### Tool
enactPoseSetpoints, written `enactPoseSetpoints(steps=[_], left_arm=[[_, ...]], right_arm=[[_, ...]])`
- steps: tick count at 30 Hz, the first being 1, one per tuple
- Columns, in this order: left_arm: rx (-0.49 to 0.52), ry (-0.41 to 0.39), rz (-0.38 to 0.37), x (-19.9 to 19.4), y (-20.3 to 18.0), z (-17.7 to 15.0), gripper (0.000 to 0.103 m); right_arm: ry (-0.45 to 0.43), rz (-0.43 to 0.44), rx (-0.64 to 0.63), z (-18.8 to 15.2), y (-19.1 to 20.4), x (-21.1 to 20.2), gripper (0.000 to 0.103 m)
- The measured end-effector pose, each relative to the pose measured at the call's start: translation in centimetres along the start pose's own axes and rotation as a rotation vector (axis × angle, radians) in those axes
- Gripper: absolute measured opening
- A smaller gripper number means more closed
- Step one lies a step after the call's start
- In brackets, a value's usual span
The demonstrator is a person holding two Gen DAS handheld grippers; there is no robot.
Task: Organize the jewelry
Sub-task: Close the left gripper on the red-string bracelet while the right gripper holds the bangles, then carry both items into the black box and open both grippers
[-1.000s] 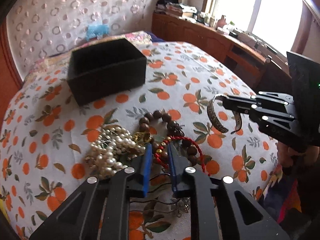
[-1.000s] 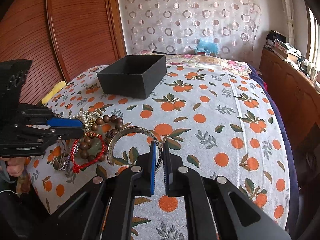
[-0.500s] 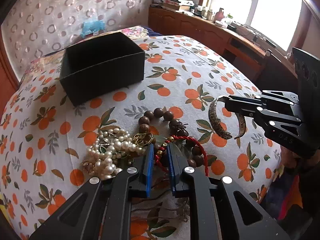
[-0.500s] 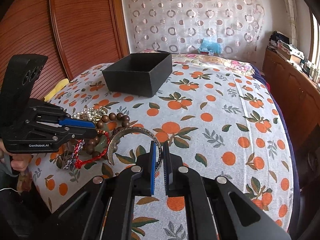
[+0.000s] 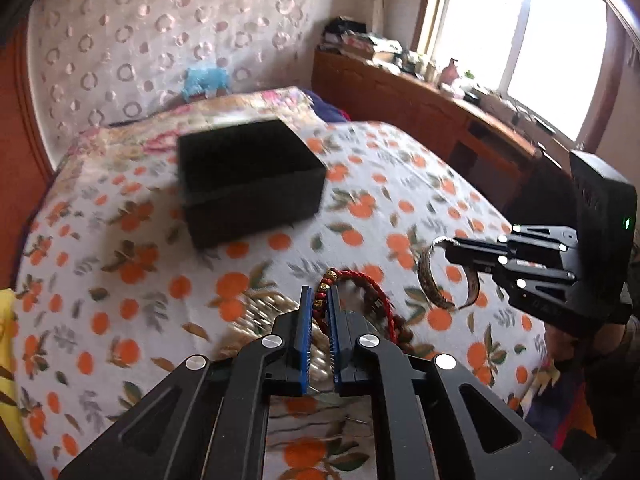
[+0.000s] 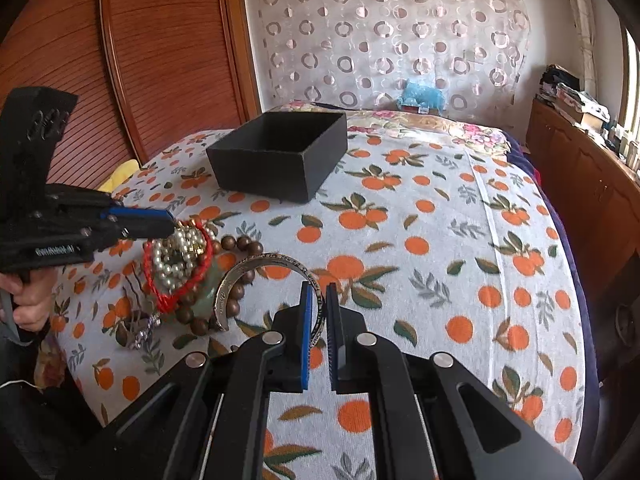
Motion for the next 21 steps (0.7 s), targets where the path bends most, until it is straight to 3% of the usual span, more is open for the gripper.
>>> enactPoseSetpoints(steps=[9, 21], left_arm=[[-0.039, -0.108, 0.089, -2.1, 3.8, 2.8, 0.007], [-0.069, -0.151, 0.161, -2.6, 7.8, 5.8, 0.007]], right_arm=[[-0.05, 0.0, -0.052, 6.6, 1.1, 2.8, 0.008], [-0.037, -0.035, -0.052, 13.5, 1.2, 9.2, 0.008]])
Point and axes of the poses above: each gripper's, at about its wrist camera, not at the fingertips, and x roughly the way its jaws point, y to its left, z to its top, the point moved 3 cm from there along x, roughly the way its jaws point, and after that the axes turned 1 degree about -z, right-handed, at the moved point
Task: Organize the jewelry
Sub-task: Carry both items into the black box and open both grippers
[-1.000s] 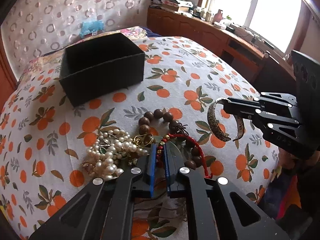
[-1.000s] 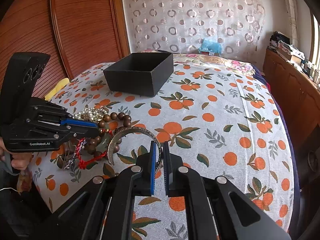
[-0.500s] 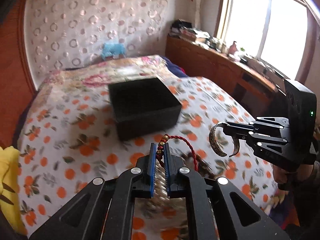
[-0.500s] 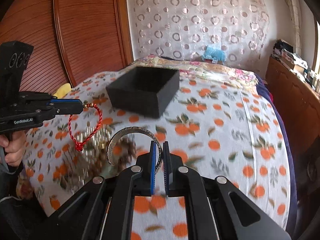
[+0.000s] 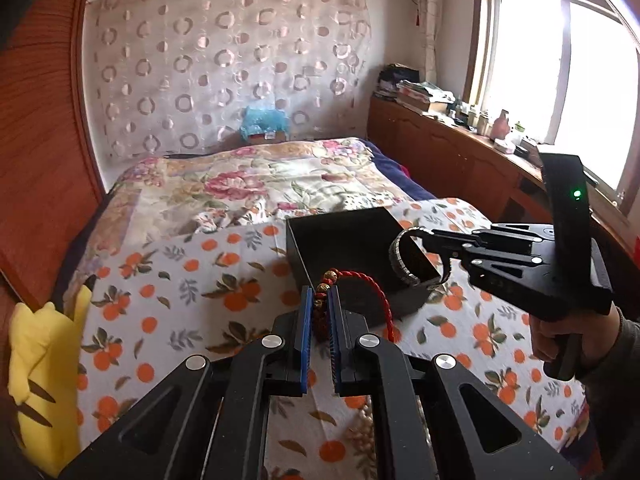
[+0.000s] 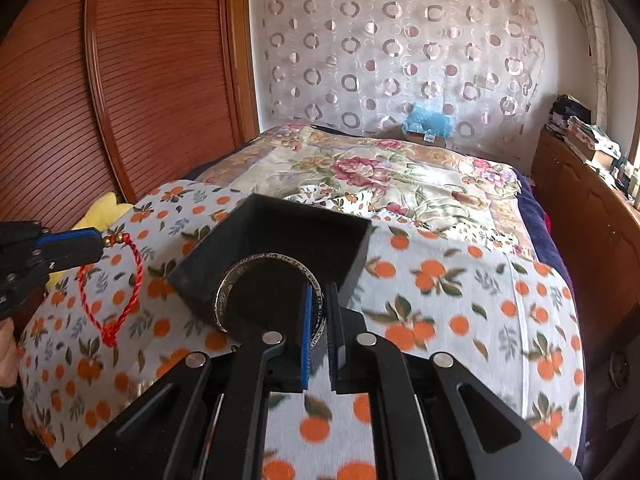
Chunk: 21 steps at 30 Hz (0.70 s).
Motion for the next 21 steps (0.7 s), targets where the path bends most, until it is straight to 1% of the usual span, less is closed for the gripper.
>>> enactPoseSetpoints(steps=[5, 7, 10, 14, 21], left_arm=[[0.003, -0.014, 0.012, 0.5, 0.1, 1.1, 0.007], [0.005, -0.016, 0.013, 0.9, 0.0, 1.6, 0.007], [0.015, -0.013, 0.015, 1.7, -0.4, 2.3, 0.007], [0.034, -0.009, 0.017, 2.9, -1.2, 3.1, 0.007], [0.054, 0.009, 0.041, 5.8, -2.3, 4.1, 0.007]], right_arm=[[0.019, -0.009, -0.034, 1.0, 0.6, 2.1, 0.008], [0.036, 0.025, -0.039, 1.0, 0.7, 2.8, 0.011], [0.06, 0.059, -0.019, 0.8, 0.4, 3.4, 0.014], [0.055, 0.07, 0.007, 0.2, -0.3, 2.6, 0.014], [0.038, 0.06, 0.027, -1.3, -1.7, 0.4, 0.015]])
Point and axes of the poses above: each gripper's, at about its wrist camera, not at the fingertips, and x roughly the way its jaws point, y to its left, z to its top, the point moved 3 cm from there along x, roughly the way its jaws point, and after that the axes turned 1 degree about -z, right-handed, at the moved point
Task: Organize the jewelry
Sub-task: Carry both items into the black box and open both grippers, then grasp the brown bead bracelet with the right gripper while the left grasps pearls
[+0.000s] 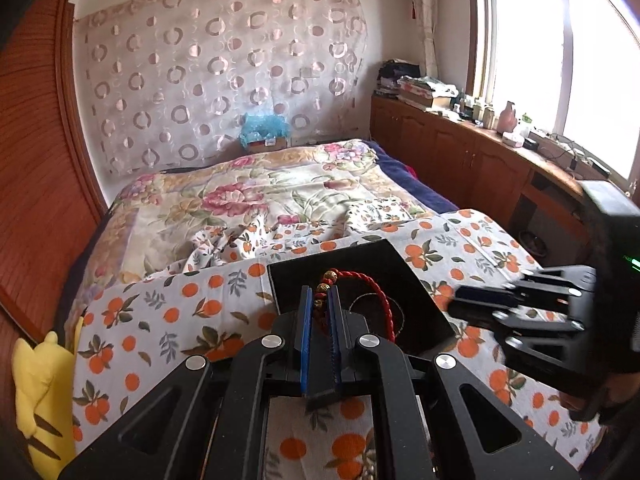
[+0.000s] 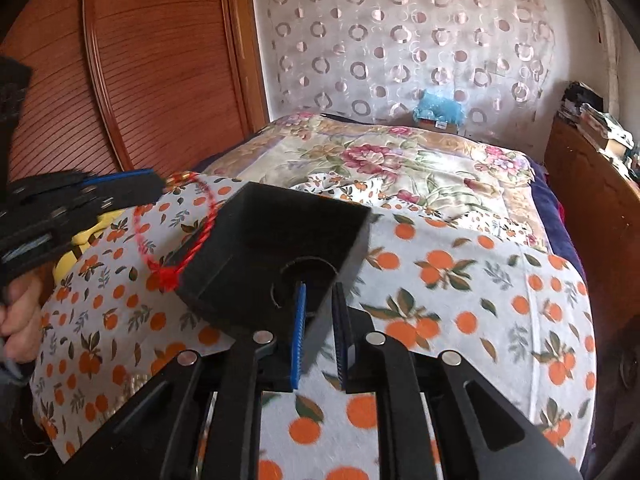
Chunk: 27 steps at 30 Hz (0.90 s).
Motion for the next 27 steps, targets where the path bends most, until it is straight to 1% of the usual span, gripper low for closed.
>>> enactPoseSetpoints(steps=[8, 10, 12, 16, 18, 21, 23, 24, 25, 27], left_arm=[[-0.007, 0.048, 0.039, 3.4, 0.5, 0.5, 0.008], [-0.02, 0.059, 0.043, 3.6, 0.7, 0.3, 0.017], [-0.027, 0.049, 0.038, 3.2, 0.8, 0.2, 0.038], [-0.029, 0.037, 0.035, 1.8, 0.8, -0.5, 0.045], [-0.032, 0.025, 0.031, 0.5, 0.9, -1.1, 0.058], [-0.034, 0.005, 0.026, -1.3, 1.0, -2.0, 0.069], [-0.038, 0.0, 0.028, -2.5, 1.2, -3.0, 0.074], [-0.039, -0.002, 0.03, -2.9, 1.2, -3.4, 0.077], [-0.036, -0.002, 0.032, -3.3, 1.2, -3.9, 0.079], [-0.03, -0.003, 0.04, -4.2, 1.3, -5.2, 0.084]], right_arm=[[-0.003, -0.011, 0.022, -2.8, -1.7, -2.2, 0.015], [-0.004, -0.017, 0.021, -3.3, -1.8, -2.4, 0.015], [-0.007, -0.02, 0.019, -3.9, -1.7, -2.7, 0.015], [-0.019, -0.026, 0.01, -5.0, -1.2, -3.7, 0.015], [-0.029, -0.018, 0.01, -5.6, -0.6, -4.5, 0.015], [-0.045, -0.003, 0.006, -6.3, 0.5, -5.7, 0.015], [-0.054, 0.002, -0.002, -7.0, 1.5, -6.5, 0.015], [-0.055, 0.006, -0.002, -7.4, 1.9, -6.8, 0.017], [-0.055, 0.011, -0.001, -7.7, 2.3, -7.0, 0.024], [-0.058, 0.02, -0.007, -8.4, 3.1, -7.5, 0.034]])
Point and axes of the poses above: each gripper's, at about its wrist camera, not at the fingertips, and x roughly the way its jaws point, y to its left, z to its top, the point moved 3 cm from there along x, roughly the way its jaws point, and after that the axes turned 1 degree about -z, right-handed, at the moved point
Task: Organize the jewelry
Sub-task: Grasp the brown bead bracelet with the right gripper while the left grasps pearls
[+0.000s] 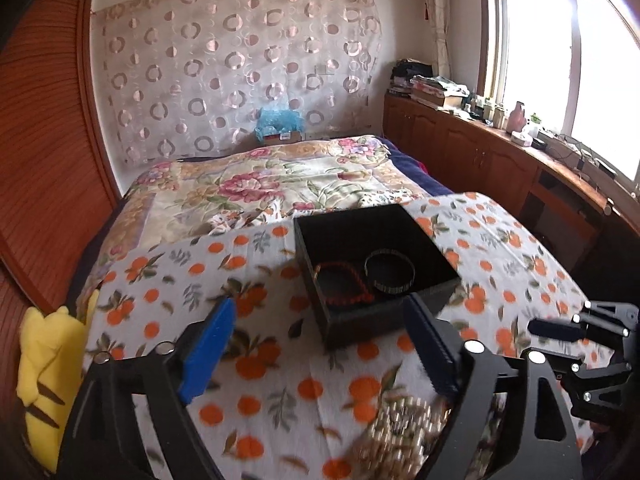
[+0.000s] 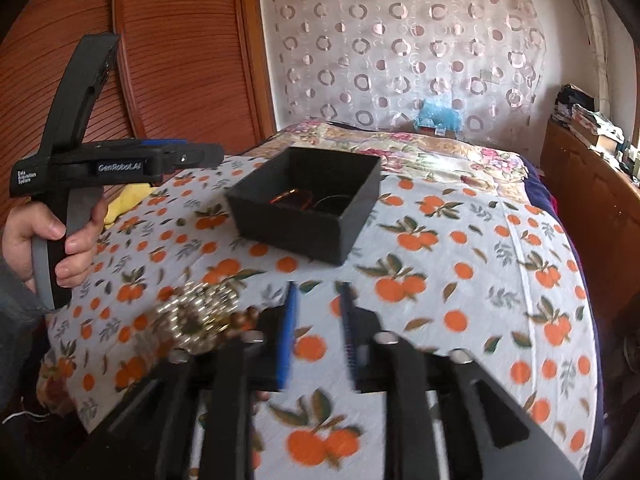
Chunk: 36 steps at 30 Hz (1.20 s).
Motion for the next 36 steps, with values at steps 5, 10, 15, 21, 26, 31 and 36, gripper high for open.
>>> enactPoseSetpoints(steps=[5, 10, 15, 21, 26, 31, 36], left_arm=[[0.004, 0.018, 0.0, -1.5, 0.3, -2.9, 0.09], [0.003, 0.039, -0.001, -2.4, 0.5, -5.3, 0.091], [-0.002, 0.062, 0.005, -2.9, 0.6, -7.0, 0.091], [-0.011, 0.084, -0.002, -3.2, 0.5, -8.1, 0.091], [-0.007, 0.098, -0.013, -3.3, 0.0, -8.7, 0.091], [0.006, 0.116, -0.046, -3.2, -0.9, -9.0, 0.091], [0.03, 0.113, -0.082, -3.5, -2.3, -9.0, 0.09]], right_arm=[[0.025, 0.002, -0.048, -1.4, 1.7, -0.2, 0.034], [0.068, 0.004, -0.064, -2.1, 1.9, 0.4, 0.034], [0.116, 0.021, -0.067, -2.8, 2.0, 1.4, 0.032], [0.161, 0.049, -0.072, -3.5, 2.6, 2.2, 0.024], [0.195, 0.053, -0.079, -3.9, 3.0, 2.9, 0.024], [0.211, 0.055, -0.078, -3.9, 3.1, 3.3, 0.017], [0.187, 0.05, -0.08, -3.5, 3.0, 3.0, 0.016]])
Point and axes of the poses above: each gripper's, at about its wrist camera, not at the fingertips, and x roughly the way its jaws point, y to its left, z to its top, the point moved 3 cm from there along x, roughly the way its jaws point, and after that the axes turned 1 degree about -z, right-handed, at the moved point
